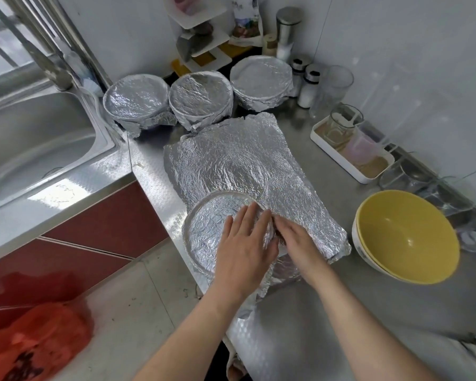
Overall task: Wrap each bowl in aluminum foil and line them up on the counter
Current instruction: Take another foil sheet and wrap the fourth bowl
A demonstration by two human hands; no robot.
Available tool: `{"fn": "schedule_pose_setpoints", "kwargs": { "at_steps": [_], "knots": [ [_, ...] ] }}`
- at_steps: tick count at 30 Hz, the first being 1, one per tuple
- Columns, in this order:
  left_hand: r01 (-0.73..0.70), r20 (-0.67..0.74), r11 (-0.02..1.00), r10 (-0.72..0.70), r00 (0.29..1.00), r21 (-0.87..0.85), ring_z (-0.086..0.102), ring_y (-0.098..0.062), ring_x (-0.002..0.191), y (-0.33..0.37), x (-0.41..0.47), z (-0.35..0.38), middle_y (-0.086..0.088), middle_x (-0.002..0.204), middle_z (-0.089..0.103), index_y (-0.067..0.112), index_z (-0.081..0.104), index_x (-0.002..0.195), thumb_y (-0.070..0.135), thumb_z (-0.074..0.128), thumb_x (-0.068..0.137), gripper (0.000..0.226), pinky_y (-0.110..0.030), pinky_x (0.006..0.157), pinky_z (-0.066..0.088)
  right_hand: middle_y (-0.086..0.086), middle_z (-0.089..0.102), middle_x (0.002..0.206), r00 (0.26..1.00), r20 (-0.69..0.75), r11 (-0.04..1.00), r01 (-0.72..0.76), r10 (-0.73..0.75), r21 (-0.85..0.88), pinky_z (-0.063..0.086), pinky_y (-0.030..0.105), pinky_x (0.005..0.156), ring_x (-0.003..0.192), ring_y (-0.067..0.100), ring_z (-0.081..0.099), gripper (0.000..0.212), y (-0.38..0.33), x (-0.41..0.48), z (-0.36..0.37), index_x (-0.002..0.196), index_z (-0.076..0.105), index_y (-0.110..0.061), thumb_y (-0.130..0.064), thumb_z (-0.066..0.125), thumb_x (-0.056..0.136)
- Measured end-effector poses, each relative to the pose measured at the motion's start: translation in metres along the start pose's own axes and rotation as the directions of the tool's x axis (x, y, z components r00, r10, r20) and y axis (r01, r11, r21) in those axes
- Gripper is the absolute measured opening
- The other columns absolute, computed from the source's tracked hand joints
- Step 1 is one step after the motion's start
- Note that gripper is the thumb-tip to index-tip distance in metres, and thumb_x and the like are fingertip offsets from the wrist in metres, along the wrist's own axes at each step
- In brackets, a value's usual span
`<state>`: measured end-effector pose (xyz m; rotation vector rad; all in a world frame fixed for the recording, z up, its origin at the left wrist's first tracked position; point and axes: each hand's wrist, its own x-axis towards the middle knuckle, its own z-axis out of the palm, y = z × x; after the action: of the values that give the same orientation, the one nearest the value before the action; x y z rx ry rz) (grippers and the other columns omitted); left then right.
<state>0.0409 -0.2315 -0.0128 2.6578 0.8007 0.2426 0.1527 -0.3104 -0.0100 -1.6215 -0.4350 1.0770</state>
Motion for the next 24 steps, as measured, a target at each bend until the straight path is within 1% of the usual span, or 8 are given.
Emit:
{"fn": "schedule_pose_setpoints", "kwargs": {
  "at_steps": [2,4,7,9,13,17,21,24],
  "knots": [
    [0.004,0.002,1.000,-0.004,1.000,0.000,0.033,-0.025,0.143,0.000,0.001,0.001,-0.007,0.153,0.039,0.020,0.044,0.145,0.049,0.038,0.098,0.056,-0.046,0.117,0.023,-0.012,0.055,0.132,0.998,-0.057,0.997,-0.004,0.008,0.083,0.037,0.013,0.100,0.116,-0.008,0.050,0.032,0.008,-0.004,0.010,0.132,0.052,-0.024,-0.027,0.041,0.102],
    [0.003,0.001,1.000,-0.003,1.000,-0.005,0.031,-0.025,0.144,0.000,0.001,0.001,-0.006,0.153,0.038,0.020,0.043,0.145,0.049,0.037,0.098,0.056,-0.045,0.118,0.021,-0.011,0.056,0.133,0.997,-0.076,0.988,-0.002,0.014,0.156,0.038,0.017,0.104,0.118,-0.007,0.051,0.029,0.013,-0.004,0.014,0.128,0.054,-0.028,-0.026,0.039,0.103],
    [0.022,0.003,0.999,-0.022,1.000,-0.023,0.028,-0.023,0.145,-0.002,0.002,0.002,-0.004,0.155,0.035,0.023,0.040,0.145,0.050,0.039,0.098,0.054,-0.045,0.120,0.020,-0.015,0.061,0.129,0.993,-0.066,0.955,-0.075,0.098,0.288,0.040,0.040,0.108,0.123,0.004,0.053,0.031,0.018,-0.001,0.013,0.120,0.064,-0.034,-0.036,0.038,0.102],
    [0.027,-0.002,0.999,-0.027,1.000,-0.034,0.027,-0.022,0.146,-0.001,0.001,0.003,-0.004,0.155,0.035,0.023,0.040,0.146,0.050,0.038,0.100,0.053,-0.044,0.120,0.018,-0.013,0.060,0.130,0.991,-0.059,0.941,-0.098,0.123,0.324,0.039,0.045,0.109,0.124,0.008,0.053,0.032,0.022,-0.001,0.016,0.117,0.065,-0.037,-0.043,0.038,0.100],
    [0.032,-0.021,0.999,-0.033,0.999,-0.040,0.028,-0.022,0.145,0.002,0.001,0.003,-0.005,0.155,0.036,0.021,0.042,0.146,0.047,0.037,0.101,0.051,-0.043,0.119,0.019,0.000,0.056,0.137,0.986,-0.063,0.918,-0.121,0.156,0.377,0.038,0.043,0.111,0.127,0.014,0.052,0.041,0.023,-0.010,0.035,0.121,0.061,-0.035,-0.057,0.038,0.096],
    [0.051,0.003,0.995,-0.051,0.999,-0.085,0.023,-0.020,0.147,0.002,0.002,-0.001,-0.004,0.157,0.032,0.021,0.040,0.147,0.045,0.024,0.102,0.054,-0.044,0.121,0.015,-0.003,0.054,0.139,0.990,-0.028,0.932,-0.122,0.141,0.342,0.032,0.039,0.114,0.129,0.009,0.049,0.085,0.020,-0.016,0.050,0.141,0.047,-0.024,-0.080,0.042,0.077],
    [0.061,0.016,0.990,-0.059,0.998,-0.130,0.019,-0.019,0.148,0.003,0.002,-0.007,-0.003,0.158,0.029,0.022,0.038,0.148,0.045,0.018,0.100,0.057,-0.043,0.122,0.011,-0.011,0.038,0.148,0.986,-0.123,0.964,-0.078,0.112,0.255,0.029,0.030,0.115,0.135,0.003,0.037,0.066,0.012,-0.014,0.045,0.147,0.036,-0.023,-0.061,0.029,0.094],
    [0.085,-0.066,0.977,-0.100,0.993,-0.194,0.027,-0.023,0.145,-0.006,0.005,-0.024,-0.007,0.155,0.036,0.019,0.044,0.145,0.041,0.026,0.099,0.054,-0.042,0.119,0.014,-0.007,0.029,0.155,0.964,-0.257,0.991,-0.029,0.063,0.133,0.022,0.036,0.119,0.141,0.007,0.028,0.077,0.008,-0.007,0.031,0.150,0.026,-0.024,-0.069,0.024,0.088]
  ]
}}
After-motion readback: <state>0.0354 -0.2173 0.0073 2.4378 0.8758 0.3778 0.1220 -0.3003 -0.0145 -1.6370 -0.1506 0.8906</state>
